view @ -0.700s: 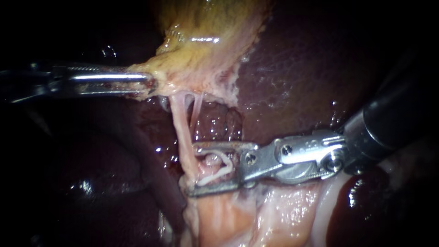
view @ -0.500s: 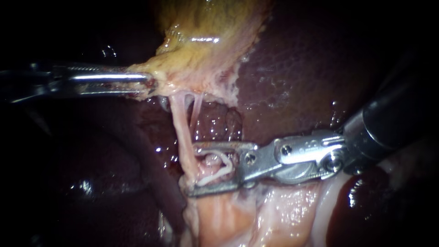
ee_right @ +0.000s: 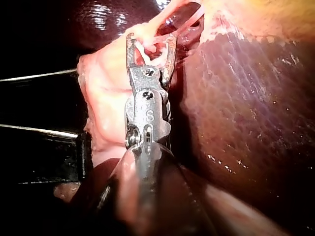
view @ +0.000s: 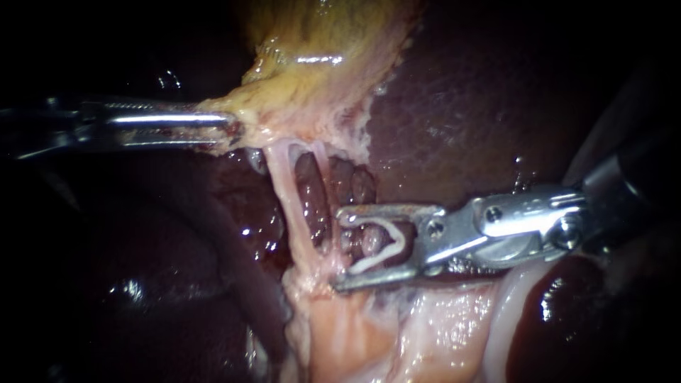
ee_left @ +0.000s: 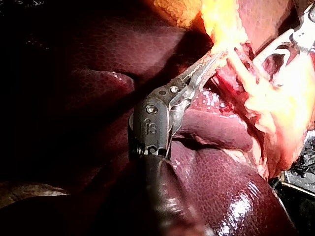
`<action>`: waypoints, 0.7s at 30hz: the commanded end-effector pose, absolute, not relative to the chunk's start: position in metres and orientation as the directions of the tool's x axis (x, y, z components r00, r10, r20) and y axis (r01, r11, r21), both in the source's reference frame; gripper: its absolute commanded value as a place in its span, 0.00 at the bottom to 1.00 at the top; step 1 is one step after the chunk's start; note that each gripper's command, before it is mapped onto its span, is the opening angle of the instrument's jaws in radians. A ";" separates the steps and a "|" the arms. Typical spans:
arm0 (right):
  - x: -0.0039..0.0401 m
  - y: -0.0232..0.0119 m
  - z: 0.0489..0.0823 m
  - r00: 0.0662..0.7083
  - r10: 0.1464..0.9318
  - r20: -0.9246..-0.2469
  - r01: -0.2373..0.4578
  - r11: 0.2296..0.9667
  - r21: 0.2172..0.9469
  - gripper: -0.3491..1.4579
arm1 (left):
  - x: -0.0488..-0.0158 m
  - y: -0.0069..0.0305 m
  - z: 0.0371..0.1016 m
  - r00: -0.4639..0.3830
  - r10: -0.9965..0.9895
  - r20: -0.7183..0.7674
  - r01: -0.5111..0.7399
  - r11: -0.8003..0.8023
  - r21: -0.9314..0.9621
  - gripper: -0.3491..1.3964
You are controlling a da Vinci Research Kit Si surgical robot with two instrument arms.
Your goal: Clipping first clip left tube
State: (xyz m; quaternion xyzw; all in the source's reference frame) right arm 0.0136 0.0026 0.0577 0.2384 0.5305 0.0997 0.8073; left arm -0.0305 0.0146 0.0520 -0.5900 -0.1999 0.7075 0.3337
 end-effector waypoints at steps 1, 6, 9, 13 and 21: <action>0.0134 0.0027 0.0577 0.417 0.415 -0.809 0.090 0.867 0.491 0.47 | -0.0306 0.0146 0.0521 -0.081 0.708 -0.701 -0.239 -0.697 -0.676 0.00; 0.0126 0.0029 0.0571 0.411 0.418 -0.810 0.093 0.865 0.493 0.47 | -0.0304 0.0148 0.0524 -0.081 0.708 -0.701 -0.240 -0.697 -0.676 0.00; 0.0125 0.0029 0.0565 0.400 0.422 -0.814 0.092 0.865 0.494 0.47 | -0.0303 0.0148 0.0525 -0.081 0.708 -0.702 -0.243 -0.697 -0.675 0.00; 0.0128 0.0029 0.0551 0.371 0.438 -0.819 0.098 0.859 0.503 0.47 | -0.0302 0.0148 0.0525 -0.081 0.708 -0.702 -0.242 -0.697 -0.675 0.00; 0.0147 0.0022 0.0532 0.336 0.468 -0.817 0.114 0.841 0.529 0.47 | -0.0301 0.0148 0.0525 -0.081 0.708 -0.701 -0.245 -0.696 -0.675 0.00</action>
